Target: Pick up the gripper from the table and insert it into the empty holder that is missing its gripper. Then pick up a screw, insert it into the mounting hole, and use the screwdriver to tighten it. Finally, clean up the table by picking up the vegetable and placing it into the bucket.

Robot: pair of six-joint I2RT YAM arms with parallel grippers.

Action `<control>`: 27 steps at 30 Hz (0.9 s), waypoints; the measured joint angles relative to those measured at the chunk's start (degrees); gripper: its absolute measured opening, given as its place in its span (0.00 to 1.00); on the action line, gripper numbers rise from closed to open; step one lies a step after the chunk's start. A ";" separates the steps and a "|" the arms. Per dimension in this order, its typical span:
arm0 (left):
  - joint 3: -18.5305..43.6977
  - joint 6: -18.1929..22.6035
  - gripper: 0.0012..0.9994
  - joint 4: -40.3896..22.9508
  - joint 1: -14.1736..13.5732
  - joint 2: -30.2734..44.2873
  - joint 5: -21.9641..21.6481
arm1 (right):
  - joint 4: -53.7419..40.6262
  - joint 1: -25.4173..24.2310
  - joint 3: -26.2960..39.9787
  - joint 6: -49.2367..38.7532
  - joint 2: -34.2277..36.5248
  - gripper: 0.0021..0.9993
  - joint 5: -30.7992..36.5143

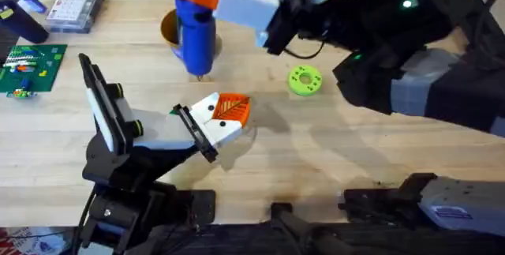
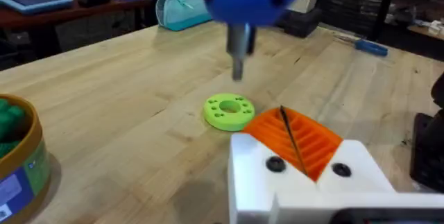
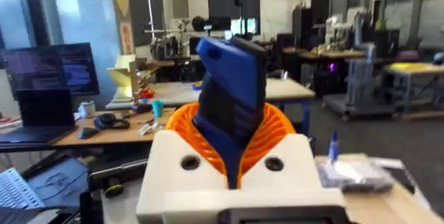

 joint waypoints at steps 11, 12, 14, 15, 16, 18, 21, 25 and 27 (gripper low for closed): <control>0.00 0.01 0.02 0.00 0.01 0.00 0.00 | -0.97 -7.56 -0.02 4.43 0.00 0.04 -0.44; 0.00 0.01 0.02 0.00 0.01 0.00 0.00 | -2.68 -7.92 -0.01 4.50 0.00 0.04 -0.47; 0.00 0.02 0.02 0.00 0.00 0.00 0.00 | -7.05 -8.90 -0.03 4.34 0.00 0.04 -0.63; 0.00 0.02 0.02 0.00 0.00 0.00 -0.01 | -9.41 -9.66 -0.06 4.27 0.00 0.04 -0.70; 0.00 0.02 0.02 0.00 0.00 0.00 -0.01 | -11.29 -10.48 -0.08 4.27 0.04 0.04 -0.67; 0.00 0.02 0.02 0.00 0.00 -0.01 0.00 | -14.57 -12.53 -0.11 4.21 0.09 0.04 -0.63; 0.00 0.02 0.02 0.00 0.00 0.00 0.00 | -19.07 -15.35 -0.10 3.96 0.08 0.04 -0.36; 0.00 0.02 0.02 0.00 0.01 0.00 0.00 | -26.76 -18.00 -0.11 3.88 0.07 0.04 0.00; 0.00 0.01 0.02 0.00 0.00 0.00 -0.01 | -30.05 -19.10 -0.11 3.81 0.08 0.04 0.06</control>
